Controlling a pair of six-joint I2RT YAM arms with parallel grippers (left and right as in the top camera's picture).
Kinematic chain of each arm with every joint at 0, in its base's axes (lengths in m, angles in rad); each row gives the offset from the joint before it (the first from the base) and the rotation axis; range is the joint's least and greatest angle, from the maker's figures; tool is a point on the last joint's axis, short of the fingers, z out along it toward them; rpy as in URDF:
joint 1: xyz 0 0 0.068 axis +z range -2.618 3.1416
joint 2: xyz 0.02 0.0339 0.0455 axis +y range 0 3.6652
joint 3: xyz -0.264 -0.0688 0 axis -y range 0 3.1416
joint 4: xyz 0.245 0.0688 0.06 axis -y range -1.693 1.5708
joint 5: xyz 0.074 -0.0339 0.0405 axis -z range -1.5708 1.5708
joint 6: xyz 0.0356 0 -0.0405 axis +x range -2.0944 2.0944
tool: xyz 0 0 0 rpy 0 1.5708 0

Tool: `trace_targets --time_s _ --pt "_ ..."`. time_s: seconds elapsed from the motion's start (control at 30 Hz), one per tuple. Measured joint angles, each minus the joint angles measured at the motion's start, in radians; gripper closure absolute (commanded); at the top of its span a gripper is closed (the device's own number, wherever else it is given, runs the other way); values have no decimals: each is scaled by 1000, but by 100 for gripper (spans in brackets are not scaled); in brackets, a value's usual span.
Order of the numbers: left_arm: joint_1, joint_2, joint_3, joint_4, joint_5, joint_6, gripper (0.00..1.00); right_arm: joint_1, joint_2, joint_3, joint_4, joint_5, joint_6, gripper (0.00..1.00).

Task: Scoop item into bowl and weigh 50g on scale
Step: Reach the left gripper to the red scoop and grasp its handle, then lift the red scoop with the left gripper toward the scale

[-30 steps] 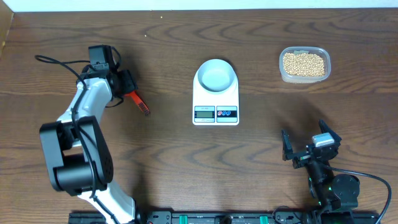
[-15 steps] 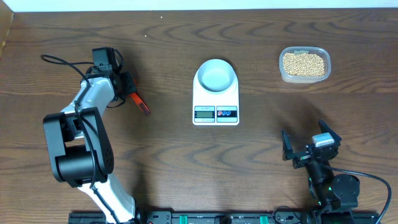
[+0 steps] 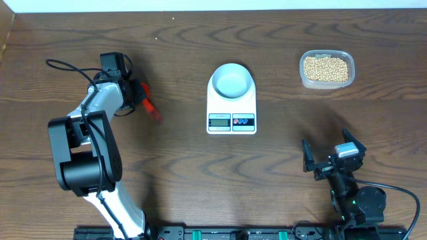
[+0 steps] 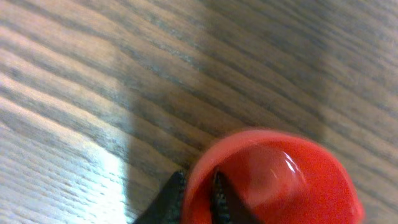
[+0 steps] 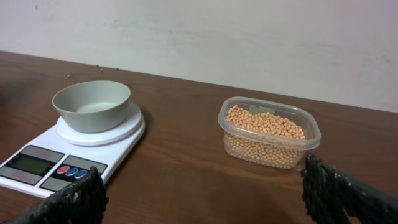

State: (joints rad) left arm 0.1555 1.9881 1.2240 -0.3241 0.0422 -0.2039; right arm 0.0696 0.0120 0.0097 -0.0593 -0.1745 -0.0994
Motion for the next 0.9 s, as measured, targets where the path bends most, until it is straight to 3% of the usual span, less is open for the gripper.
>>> trace_targets --time_s 0.3,0.57,0.9 --pt "0 -40 0 -18 50 -38 93 0 0 0 0 0 0 1" --pt "-20 -352 -2 -43 201 -169 93 0 0 0 0 0 0 1" --pt "-209 -512 -2 -196 272 -318 93 0 0 0 0 0 0 1"
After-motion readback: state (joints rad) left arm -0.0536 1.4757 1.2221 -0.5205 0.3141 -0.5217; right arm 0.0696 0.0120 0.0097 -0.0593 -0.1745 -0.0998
